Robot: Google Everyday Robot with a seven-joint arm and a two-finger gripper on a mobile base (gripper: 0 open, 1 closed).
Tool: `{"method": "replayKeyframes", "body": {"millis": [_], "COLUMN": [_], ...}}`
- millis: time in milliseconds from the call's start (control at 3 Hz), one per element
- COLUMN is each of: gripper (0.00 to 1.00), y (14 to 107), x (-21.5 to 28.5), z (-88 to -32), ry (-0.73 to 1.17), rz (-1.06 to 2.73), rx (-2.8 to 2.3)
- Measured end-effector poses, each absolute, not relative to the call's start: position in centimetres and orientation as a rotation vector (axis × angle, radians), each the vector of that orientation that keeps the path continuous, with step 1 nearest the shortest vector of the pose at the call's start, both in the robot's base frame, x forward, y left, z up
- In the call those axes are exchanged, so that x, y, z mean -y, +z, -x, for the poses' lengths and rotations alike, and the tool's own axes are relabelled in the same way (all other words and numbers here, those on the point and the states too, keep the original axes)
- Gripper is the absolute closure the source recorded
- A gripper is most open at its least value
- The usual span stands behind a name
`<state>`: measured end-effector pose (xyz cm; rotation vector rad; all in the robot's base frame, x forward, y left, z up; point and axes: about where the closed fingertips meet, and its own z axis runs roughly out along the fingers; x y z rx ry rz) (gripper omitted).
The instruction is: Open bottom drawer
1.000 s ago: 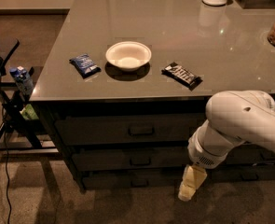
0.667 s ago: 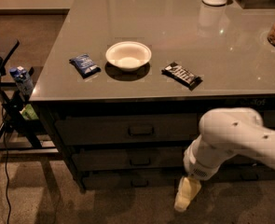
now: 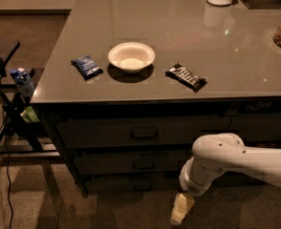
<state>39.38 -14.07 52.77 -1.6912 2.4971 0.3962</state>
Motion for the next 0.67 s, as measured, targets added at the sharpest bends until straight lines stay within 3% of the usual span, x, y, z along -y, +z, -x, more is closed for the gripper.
{"method": "replayKeyframes", "body": {"millis": [667], "gripper": [0.0], "y": [49.0], "x": [13.2], "z": [-38.3], "ry": [0.474], "rz": [1.678], "rx": [-2.488]}}
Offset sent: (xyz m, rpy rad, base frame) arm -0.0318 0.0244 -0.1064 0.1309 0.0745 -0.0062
